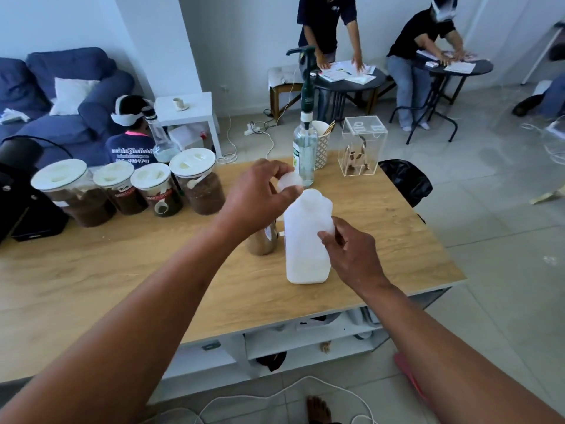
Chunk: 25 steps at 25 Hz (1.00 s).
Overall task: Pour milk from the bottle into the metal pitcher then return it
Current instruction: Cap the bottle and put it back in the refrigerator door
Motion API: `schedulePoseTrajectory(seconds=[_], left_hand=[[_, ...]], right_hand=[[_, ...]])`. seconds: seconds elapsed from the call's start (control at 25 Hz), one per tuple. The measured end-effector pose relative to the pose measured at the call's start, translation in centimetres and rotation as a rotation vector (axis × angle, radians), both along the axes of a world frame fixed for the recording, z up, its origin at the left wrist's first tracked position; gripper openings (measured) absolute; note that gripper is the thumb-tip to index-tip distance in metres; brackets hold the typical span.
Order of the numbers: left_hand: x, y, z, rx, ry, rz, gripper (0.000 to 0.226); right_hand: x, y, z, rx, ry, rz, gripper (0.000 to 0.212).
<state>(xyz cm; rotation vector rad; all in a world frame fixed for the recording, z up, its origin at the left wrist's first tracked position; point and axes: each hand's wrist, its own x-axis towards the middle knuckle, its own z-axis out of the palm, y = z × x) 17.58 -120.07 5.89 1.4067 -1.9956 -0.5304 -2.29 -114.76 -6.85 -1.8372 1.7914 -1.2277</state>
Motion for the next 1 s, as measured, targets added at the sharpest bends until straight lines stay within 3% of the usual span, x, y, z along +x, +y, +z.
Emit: schedulePoseTrajectory(seconds=[0.16, 0.4, 0.48, 0.6, 0.72, 0.88, 1.0], left_hand=[[-2.8, -1.6, 1.1, -0.047, -0.433, -0.218, 0.043], [-4.2, -1.9, 0.2, -0.134, -0.628, -0.066, 0.064], [-4.4, -1.8, 0.1, -0.148, -0.633, -0.045, 0.063], [-3.7, -2.0, 0.3, -0.05, -0.521, -0.223, 0.041], [-3.0, -1.5, 0.4, 0.045, -0.371, -0.373, 0.05], [-3.2, -1.3, -0.9, -0.145, -0.472, -0.134, 0.061], [-3.0, -1.5, -1.3, -0.157, -0.491, -0.135, 0.056]], right_hand=[[-0.3, 0.2, 0.4, -0.017, 0.007, 0.038, 0.031], [-0.1, 0.2, 0.3, -0.033, 0.015, 0.027, 0.024], [-0.1, 0.2, 0.3, -0.036, 0.016, 0.016, 0.025], [-0.2, 0.2, 0.3, -0.032, 0.023, 0.014, 0.026], [-0.1, 0.1, 0.3, -0.029, 0.031, 0.009, 0.026], [0.1, 0.1, 0.2, -0.038, 0.032, -0.006, 0.029], [0.1, 0.1, 0.2, -0.036, 0.033, 0.004, 0.037]])
